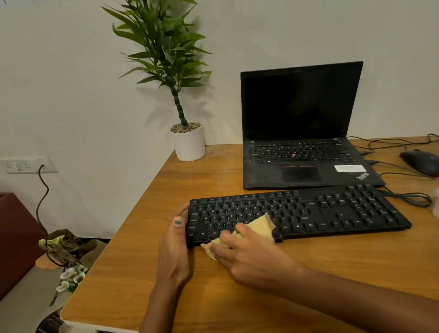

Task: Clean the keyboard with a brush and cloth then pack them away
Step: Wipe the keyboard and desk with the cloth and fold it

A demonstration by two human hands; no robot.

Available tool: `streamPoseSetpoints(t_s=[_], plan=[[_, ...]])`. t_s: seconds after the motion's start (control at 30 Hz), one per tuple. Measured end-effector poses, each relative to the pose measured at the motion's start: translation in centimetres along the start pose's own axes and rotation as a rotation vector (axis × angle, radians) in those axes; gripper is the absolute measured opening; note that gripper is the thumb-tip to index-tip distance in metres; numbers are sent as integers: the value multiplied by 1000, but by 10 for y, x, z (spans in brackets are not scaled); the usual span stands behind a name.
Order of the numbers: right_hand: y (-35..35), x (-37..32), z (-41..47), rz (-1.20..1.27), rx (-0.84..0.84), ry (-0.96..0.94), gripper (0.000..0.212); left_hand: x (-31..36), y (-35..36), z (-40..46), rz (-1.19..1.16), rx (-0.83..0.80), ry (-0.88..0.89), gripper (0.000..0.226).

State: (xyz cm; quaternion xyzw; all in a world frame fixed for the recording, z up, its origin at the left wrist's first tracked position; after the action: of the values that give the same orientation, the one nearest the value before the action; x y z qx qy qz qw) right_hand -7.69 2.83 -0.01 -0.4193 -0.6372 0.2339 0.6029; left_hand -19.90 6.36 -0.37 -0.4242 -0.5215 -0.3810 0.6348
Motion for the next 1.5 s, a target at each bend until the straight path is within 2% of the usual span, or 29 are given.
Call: streamPoseSetpoints(t_s=[0.13, 0.4, 0.6, 0.73, 0.8, 0.9, 0.97, 1.03, 1.1, 1.13, 1.2, 1.3, 1.4, 1.43, 1.5], plan=[[-18, -2, 30, -135, 16, -45, 31, 7, -2, -2, -95, -13, -15, 94], [-11, 3, 9, -88, -1, -11, 30, 6, -3, 0, -119, -5, -6, 105], [-22, 1, 28, -89, 6, 7, 24, 6, -2, -1, -149, -11, 0, 98], [-22, 2, 56, -6, 37, 12, 23, 4, -4, 0, -110, 4, 4, 88], [-26, 5, 59, 83, 109, 28, 21, 1, -4, 0, -107, 9, 4, 87], [-51, 29, 34, 290, 354, 175, 21, -6, -3, 0, -121, -5, -23, 84], [-50, 55, 11, 472, 448, 285, 35, -1, -7, -3, -24, 63, 20, 78], [-47, 87, -15, 601, 543, 441, 46, 23, -12, -16, 202, 228, 188, 67], [-33, 119, -33, 701, 611, 593, 49, 45, -11, -30, 328, 358, 352, 42], [-24, 133, -39, 770, 630, 672, 48, 50, -3, -34, 364, 361, 412, 29], [-7, 153, -45, 883, 663, 779, 46, 54, 27, -36, 497, 254, 509, 16], [12, 154, -31, 880, 533, 751, 42, 43, 72, -37, 780, 45, 659, 14], [35, 125, -3, 771, 233, 565, 39, 34, 76, -30, 794, -29, 620, 23], [41, 117, 3, 759, 172, 519, 40, 33, 76, -29, 791, -41, 604, 25], [45, 116, 10, 782, 152, 489, 40, 34, 76, -30, 811, -57, 594, 30]])
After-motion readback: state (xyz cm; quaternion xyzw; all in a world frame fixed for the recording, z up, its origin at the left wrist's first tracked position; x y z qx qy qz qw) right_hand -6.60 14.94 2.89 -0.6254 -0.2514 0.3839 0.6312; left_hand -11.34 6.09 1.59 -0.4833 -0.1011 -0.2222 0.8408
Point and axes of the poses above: each hand's wrist, its own z-axis towards the middle knuckle, its own y-axis out of the palm, x = y × z, the point moved 9 cm from there along z, towards the middle knuckle, and after that the axes turned 12 degrees about -y, right-handed, at the moved point
